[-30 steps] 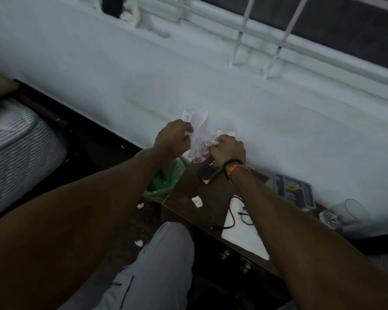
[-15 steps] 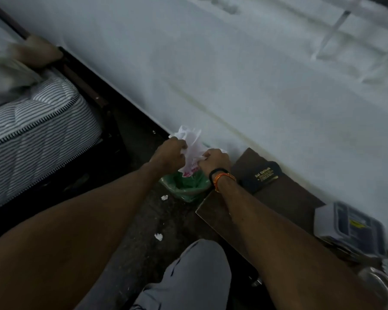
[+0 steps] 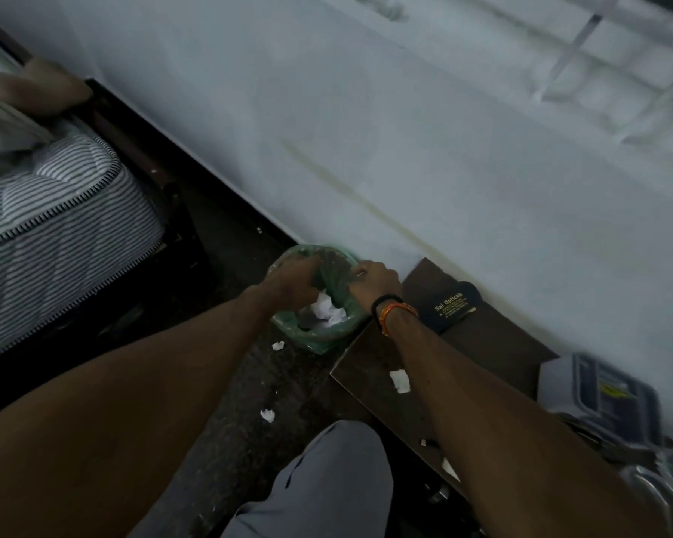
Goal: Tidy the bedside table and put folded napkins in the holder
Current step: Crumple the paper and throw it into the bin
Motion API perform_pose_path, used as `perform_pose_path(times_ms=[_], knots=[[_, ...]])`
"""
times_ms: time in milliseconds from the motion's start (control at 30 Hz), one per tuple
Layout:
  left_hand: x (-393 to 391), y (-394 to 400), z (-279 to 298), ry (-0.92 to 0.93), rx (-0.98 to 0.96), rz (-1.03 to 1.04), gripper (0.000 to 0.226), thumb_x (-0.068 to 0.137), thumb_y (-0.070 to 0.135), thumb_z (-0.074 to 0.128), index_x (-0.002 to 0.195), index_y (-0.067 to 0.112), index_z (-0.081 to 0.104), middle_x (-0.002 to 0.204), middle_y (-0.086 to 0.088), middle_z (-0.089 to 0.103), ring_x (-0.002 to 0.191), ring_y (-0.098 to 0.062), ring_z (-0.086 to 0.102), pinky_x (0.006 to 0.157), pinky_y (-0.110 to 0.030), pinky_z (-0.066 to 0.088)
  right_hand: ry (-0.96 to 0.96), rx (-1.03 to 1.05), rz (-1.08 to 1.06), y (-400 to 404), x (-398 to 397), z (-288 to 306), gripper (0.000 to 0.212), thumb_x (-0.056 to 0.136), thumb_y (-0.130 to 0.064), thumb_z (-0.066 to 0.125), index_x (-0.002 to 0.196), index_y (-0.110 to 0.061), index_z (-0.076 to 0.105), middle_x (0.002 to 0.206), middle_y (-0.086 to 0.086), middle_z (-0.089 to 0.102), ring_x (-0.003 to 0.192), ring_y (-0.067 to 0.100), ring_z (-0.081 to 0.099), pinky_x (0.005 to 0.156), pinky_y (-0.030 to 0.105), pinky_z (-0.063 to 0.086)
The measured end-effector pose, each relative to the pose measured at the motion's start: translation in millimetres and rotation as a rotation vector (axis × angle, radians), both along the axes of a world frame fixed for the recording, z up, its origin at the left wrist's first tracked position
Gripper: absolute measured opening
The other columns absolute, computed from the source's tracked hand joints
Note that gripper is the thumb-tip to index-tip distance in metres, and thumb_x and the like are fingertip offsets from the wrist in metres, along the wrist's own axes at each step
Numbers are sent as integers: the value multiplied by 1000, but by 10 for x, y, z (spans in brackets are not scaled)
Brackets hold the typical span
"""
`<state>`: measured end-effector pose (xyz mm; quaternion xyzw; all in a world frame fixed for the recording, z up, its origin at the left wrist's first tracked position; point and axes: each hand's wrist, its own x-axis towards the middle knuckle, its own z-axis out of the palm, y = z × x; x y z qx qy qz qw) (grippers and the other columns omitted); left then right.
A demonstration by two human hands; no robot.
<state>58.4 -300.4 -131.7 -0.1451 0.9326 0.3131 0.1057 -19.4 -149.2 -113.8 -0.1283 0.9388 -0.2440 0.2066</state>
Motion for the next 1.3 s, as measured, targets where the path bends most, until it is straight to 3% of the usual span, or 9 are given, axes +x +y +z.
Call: perform_pose_path(times_ms=[167, 300, 500, 567, 700, 833, 967, 1133, 1300], knots=[[-14, 338, 215, 48, -25, -109, 49, 82, 10, 64, 131, 5, 56, 132, -16, 59, 123, -33, 54, 102, -38, 44, 125, -92, -30, 358, 61, 271, 23, 82, -8, 59, 98, -16, 73, 100, 8, 74, 96, 30, 67, 88, 40, 56], [-27, 743, 376, 111, -35, -158, 44, 85, 8, 62, 128, 3, 56, 128, -17, 61, 118, -35, 57, 99, -38, 43, 231, -147, -99, 813, 68, 436, 23, 84, -4, 58, 97, -12, 75, 99, 6, 74, 95, 24, 67, 86, 32, 55], [-59, 1449, 491, 143, -15, -237, 17, 84, 10, 54, 97, 5, 64, 103, -16, 69, 95, -35, 64, 84, -42, 52, 291, -122, -240, 1699, 157, 485, 16, 81, -8, 62, 86, -16, 75, 89, 3, 75, 89, 22, 68, 86, 38, 57], [-43, 1626, 405, 82, -42, -309, 18, 79, 15, 56, 94, 9, 66, 102, -16, 69, 96, -35, 64, 82, -37, 50, 294, -81, -264, 1990, 241, 478, 15, 82, -10, 62, 85, -19, 74, 90, 2, 75, 90, 23, 68, 85, 33, 55], [-32, 1680, -190, -38, -129, -445, 49, 59, 36, 57, 102, 15, 67, 106, -15, 65, 101, -37, 61, 83, -38, 50, 292, -68, -338, 2503, 443, 389, 18, 83, -5, 58, 84, -15, 73, 88, 5, 74, 86, 24, 67, 74, 29, 52], [200, 1894, -157, -20, -122, -427, 42, 64, 29, 49, 97, 9, 66, 100, -18, 65, 107, -36, 54, 83, -43, 48, 270, -59, -408, 2891, 669, 304, 20, 85, -3, 56, 89, -11, 74, 92, 8, 75, 87, 27, 67, 79, 34, 55], [240, 2028, -87, -13, -86, -401, 16, 71, 23, 44, 75, 15, 58, 89, -18, 65, 92, -38, 59, 77, -41, 49, 232, -29, -446, 3138, 852, 231, 19, 83, -5, 57, 91, -12, 73, 95, 8, 74, 91, 29, 66, 81, 36, 55], [232, 2287, 100, 101, -99, -317, 9, 83, 9, 55, 83, 8, 64, 92, -17, 66, 87, -39, 64, 73, -42, 53, 247, 51, -511, 3358, 967, 269, 23, 83, -6, 54, 93, -11, 74, 99, 12, 73, 95, 34, 65, 79, 33, 49], [122, 2635, 375, 300, -69, -301, 7, 85, 12, 54, 89, 17, 54, 89, -7, 63, 79, -31, 60, 64, -41, 53, 324, 30, -645, 3683, 1068, 351, 22, 82, -6, 54, 90, -11, 73, 97, 13, 72, 92, 34, 65, 76, 34, 49]])
